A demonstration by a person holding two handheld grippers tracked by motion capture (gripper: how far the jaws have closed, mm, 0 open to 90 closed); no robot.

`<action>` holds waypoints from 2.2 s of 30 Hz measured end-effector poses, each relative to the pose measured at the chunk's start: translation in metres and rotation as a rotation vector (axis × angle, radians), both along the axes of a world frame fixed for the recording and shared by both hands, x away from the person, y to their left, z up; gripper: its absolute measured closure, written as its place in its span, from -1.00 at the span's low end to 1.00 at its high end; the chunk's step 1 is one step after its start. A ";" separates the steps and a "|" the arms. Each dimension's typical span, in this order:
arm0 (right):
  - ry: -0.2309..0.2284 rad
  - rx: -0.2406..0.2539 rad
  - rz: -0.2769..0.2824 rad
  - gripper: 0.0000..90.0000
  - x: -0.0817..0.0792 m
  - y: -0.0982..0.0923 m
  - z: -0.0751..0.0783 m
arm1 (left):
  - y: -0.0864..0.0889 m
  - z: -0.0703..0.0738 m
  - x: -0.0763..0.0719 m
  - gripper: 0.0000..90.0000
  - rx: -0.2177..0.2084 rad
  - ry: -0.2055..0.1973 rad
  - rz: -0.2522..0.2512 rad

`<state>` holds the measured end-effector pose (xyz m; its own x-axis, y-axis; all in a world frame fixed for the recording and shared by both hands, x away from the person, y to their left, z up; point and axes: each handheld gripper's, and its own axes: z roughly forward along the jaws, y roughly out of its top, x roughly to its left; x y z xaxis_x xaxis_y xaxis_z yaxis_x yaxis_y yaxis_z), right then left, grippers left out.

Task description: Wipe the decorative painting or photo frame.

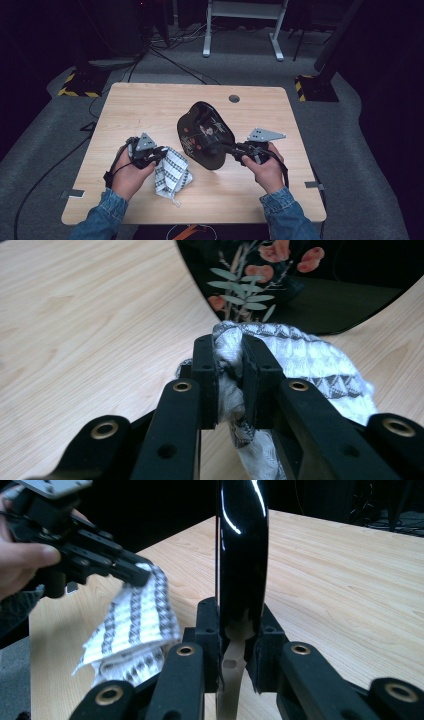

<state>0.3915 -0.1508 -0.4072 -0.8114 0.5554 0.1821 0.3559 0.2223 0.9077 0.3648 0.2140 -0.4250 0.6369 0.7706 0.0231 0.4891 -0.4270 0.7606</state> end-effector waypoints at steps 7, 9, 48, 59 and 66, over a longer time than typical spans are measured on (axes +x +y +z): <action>-0.002 -0.001 -0.001 0.75 0.001 0.001 0.000 | 0.028 0.012 -0.009 0.74 -0.003 0.005 0.070; -0.002 -0.001 -0.001 0.75 0.001 0.001 0.000 | 0.035 0.013 -0.009 0.74 -0.010 0.004 0.093; -0.046 -0.010 -0.053 0.41 -0.005 0.000 0.005 | 0.072 -0.005 0.022 -0.07 -0.237 -0.009 0.157; -0.096 -0.029 -0.129 0.21 -0.020 -0.007 0.013 | 0.024 0.003 0.034 -0.09 -0.265 -0.012 0.010; -0.103 -0.048 -0.174 0.19 -0.028 -0.011 0.013 | 0.007 0.001 0.048 -0.11 -0.259 -0.007 -0.033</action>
<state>0.3638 -0.1616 -0.3942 -0.7155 0.6948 0.0733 0.2989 0.2096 0.9310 0.4124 0.2215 -0.4241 0.6621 0.7303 -0.1682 0.4728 -0.2329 0.8498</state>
